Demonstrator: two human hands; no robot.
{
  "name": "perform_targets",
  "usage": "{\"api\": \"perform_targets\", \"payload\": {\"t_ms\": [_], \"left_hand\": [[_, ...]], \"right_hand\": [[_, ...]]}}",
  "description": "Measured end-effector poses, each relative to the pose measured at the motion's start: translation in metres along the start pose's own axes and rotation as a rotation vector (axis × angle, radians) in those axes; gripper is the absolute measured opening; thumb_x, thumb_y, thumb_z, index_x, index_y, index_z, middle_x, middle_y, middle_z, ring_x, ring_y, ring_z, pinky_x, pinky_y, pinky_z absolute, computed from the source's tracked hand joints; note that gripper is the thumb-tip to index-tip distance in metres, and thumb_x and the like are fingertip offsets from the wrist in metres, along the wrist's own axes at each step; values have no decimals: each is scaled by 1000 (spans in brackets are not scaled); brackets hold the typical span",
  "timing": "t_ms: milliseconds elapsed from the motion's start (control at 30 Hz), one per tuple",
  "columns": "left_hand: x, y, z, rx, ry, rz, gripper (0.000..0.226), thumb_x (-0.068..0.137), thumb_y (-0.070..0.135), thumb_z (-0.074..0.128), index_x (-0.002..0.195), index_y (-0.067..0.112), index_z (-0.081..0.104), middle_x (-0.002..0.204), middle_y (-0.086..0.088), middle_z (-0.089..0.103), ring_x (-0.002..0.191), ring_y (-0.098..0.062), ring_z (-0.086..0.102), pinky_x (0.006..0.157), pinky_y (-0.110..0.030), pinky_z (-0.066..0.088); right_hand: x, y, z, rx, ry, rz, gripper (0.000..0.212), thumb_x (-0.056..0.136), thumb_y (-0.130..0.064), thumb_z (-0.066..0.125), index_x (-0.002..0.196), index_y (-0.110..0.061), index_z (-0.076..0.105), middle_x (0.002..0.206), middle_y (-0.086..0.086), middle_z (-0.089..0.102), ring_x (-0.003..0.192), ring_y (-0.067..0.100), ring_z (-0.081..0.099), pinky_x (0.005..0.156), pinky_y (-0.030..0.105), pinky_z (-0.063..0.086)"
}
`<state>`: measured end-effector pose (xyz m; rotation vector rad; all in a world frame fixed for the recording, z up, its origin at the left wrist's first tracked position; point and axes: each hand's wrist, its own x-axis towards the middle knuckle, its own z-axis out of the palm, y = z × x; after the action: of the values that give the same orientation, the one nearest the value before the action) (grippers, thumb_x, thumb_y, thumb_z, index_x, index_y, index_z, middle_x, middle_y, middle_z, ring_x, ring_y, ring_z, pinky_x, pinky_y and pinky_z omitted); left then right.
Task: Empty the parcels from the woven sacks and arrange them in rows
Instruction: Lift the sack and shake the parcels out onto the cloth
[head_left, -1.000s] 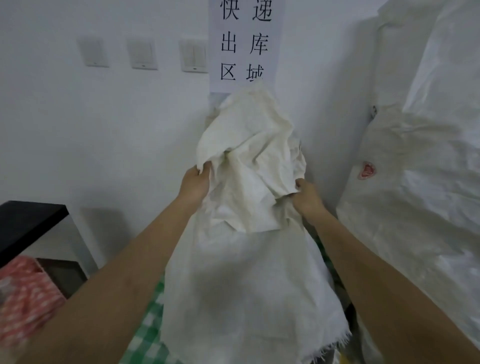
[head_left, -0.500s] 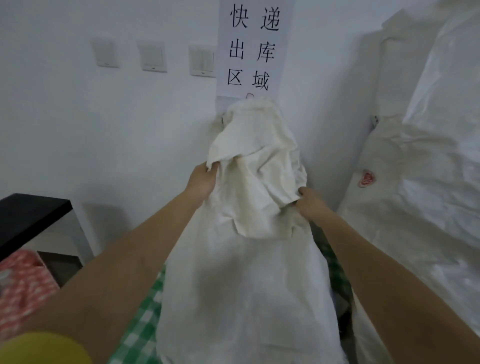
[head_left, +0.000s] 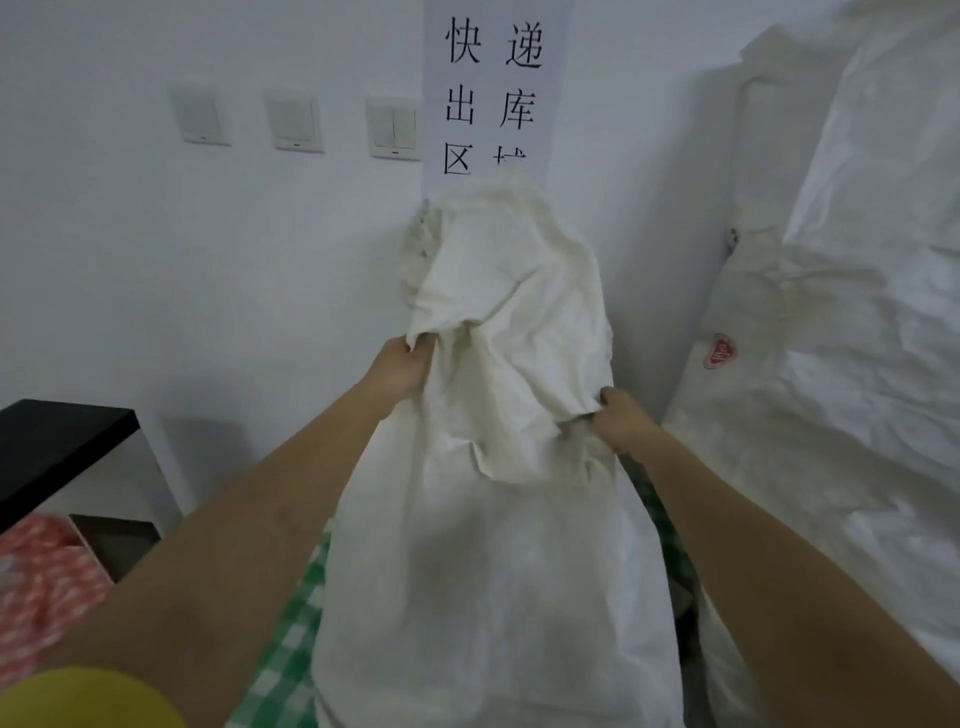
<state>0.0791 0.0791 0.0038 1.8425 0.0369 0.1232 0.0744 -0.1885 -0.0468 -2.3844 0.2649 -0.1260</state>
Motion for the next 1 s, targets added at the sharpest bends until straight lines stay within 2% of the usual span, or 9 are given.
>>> {"api": "perform_targets", "payload": {"t_ms": [100,167,267,333,433,567,700,800,1000], "left_hand": [[2,8,-2,-173,96,69,31,97,42,45,114,20,59,102,3,64,91,-14,60,83,-30,49],[6,12,-5,-243,122,56,40,97,45,44,119,15,60,109,-1,65,96,-17,61,88,-34,51],[4,12,1,-201,69,31,38,99,42,42,118,14,59,106,-3,65,91,-17,62,83,-33,52],[2,22,5,-266,63,86,32,97,41,48,114,18,61,100,3,66,90,-14,63,81,-30,51],[4,29,4,-326,97,92,40,96,45,47,122,17,59,113,0,65,102,-18,62,91,-35,51],[3,32,5,-71,28,23,52,98,48,39,131,11,53,118,-8,61,107,-27,58,95,-41,49],[5,31,0,-214,73,56,50,95,49,46,127,13,57,118,-5,64,105,-23,61,96,-41,50],[4,21,-1,-56,85,17,45,98,46,40,118,10,59,116,-10,63,102,-27,60,92,-39,50],[2,14,-1,-88,96,54,41,98,43,43,120,12,60,110,-7,64,99,-24,61,89,-36,49]], "right_hand": [[1,-4,-8,198,182,-80,12,93,-7,44,102,-2,50,98,10,56,85,25,52,70,35,42],[-2,-3,-8,323,251,-57,14,93,-4,43,105,-1,50,101,11,57,87,26,54,75,36,44],[-3,6,-2,187,90,36,13,93,-3,45,104,3,49,104,17,55,89,30,54,74,33,40],[0,-7,-8,277,130,-5,15,92,-3,44,105,3,49,103,16,55,86,27,52,74,34,41],[-1,-18,-14,439,216,-62,19,94,-8,46,112,-3,49,110,12,57,96,27,55,82,38,47],[-4,-13,-10,156,-11,35,15,96,-12,44,111,-9,44,113,8,50,96,25,50,80,34,42],[-7,-14,-8,374,140,-56,18,96,-12,46,112,-5,49,114,13,56,98,27,55,84,38,47],[-13,-5,-5,190,-1,16,22,97,-14,44,116,-3,47,116,13,53,95,26,51,80,35,45],[-12,4,-7,191,64,9,26,98,-15,42,119,-1,48,119,17,54,103,33,55,89,42,47]]}}
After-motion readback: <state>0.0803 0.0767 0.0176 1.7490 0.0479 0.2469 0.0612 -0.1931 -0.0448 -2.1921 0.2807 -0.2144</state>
